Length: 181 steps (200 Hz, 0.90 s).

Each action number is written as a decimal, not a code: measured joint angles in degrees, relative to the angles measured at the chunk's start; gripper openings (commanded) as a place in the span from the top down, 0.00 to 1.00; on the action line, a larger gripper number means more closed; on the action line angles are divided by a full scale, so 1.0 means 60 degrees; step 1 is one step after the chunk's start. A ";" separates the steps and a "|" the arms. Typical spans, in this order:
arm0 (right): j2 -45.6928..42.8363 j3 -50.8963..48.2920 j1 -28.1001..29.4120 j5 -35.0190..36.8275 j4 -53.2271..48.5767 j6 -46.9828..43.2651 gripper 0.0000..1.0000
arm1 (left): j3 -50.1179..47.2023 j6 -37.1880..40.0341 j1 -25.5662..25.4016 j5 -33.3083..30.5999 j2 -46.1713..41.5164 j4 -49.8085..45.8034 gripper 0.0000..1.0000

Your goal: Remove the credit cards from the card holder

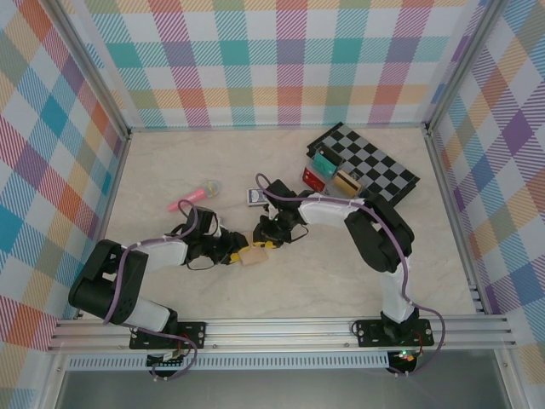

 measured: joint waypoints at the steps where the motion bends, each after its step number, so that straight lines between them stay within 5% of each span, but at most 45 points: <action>1: -0.0004 0.0000 0.0000 0.0015 0.0000 0.0000 0.69 | 0.0000 0.0018 0.0000 0.0000 -0.0004 0.0018 0.69; 84: -0.1078 -0.0069 0.0022 0.1249 -0.0681 -0.0984 0.57 | -0.0033 0.0627 -0.0018 -0.0029 -0.0514 0.0189 0.88; 181: -0.0331 0.0455 0.0335 0.0408 -0.0656 -0.1111 0.67 | -0.0033 0.0721 -0.0018 -0.0036 -0.0514 0.0182 0.97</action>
